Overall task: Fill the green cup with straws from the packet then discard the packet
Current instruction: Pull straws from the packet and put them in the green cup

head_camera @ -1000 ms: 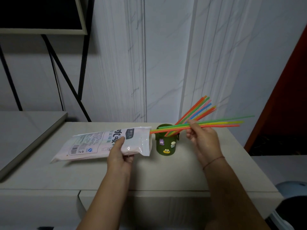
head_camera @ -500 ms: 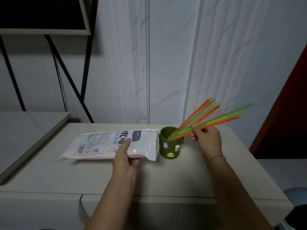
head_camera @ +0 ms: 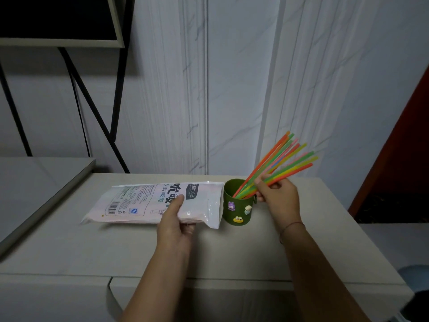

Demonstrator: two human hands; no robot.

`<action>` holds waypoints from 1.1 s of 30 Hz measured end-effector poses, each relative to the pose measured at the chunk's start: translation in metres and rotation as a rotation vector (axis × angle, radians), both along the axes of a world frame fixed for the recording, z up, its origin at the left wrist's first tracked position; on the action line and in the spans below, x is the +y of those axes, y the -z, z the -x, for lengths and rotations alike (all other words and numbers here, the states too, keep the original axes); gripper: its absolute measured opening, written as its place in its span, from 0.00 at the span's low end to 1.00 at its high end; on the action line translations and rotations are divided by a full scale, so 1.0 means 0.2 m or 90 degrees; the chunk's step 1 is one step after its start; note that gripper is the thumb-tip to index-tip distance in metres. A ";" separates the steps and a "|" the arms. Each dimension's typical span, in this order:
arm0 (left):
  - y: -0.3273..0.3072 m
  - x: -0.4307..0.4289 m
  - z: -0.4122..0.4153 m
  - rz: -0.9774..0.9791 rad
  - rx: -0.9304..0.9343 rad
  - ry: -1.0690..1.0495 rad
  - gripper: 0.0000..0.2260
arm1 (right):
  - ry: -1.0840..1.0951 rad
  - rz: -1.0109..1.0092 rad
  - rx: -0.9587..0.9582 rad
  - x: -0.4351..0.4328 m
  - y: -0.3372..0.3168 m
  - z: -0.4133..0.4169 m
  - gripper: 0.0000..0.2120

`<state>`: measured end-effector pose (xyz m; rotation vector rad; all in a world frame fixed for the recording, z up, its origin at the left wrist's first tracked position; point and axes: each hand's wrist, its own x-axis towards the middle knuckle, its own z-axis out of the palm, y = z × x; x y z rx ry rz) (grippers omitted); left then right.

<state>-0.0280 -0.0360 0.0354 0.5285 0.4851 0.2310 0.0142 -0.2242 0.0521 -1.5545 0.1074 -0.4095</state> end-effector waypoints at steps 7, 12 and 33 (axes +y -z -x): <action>0.00 0.01 0.00 0.004 -0.008 0.000 0.17 | 0.084 -0.001 -0.036 -0.03 -0.02 -0.01 0.05; 0.00 0.01 0.00 0.005 -0.011 0.007 0.14 | 0.047 -0.020 -0.011 -0.01 0.00 -0.03 0.04; -0.07 -0.06 0.09 -0.284 -0.188 -0.002 0.17 | -0.378 -0.577 0.347 0.18 -0.01 0.22 0.19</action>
